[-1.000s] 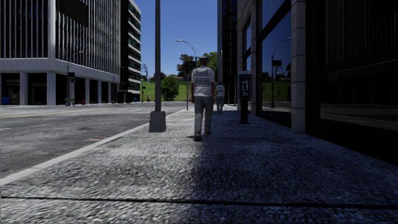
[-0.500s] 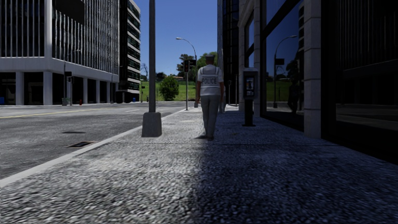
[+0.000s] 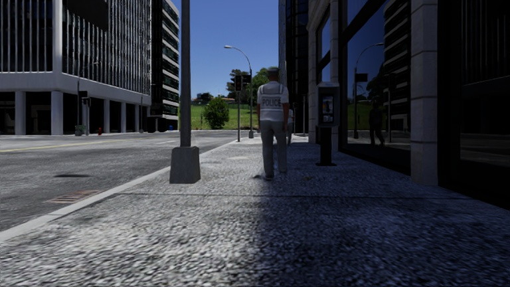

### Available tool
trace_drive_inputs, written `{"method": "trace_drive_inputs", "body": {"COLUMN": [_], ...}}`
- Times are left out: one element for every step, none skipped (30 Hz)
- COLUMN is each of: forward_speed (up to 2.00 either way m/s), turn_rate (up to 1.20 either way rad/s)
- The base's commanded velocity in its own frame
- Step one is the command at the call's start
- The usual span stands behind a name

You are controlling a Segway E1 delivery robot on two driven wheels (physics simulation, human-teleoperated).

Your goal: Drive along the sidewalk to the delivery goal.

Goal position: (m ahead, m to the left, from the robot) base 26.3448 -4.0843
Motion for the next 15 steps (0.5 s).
{"method": "trace_drive_inputs", "body": {"forward_speed": [1.19,1.19,1.19,1.19,1.19,1.19,1.19,1.19,1.19,1.19,1.19,1.19,1.19,1.19,1.19], "turn_rate": [0.00,0.00,0.00,0.00,0.00,0.00,0.00,0.00,0.00,0.00,0.00,0.00,0.00,0.00,0.00]}}
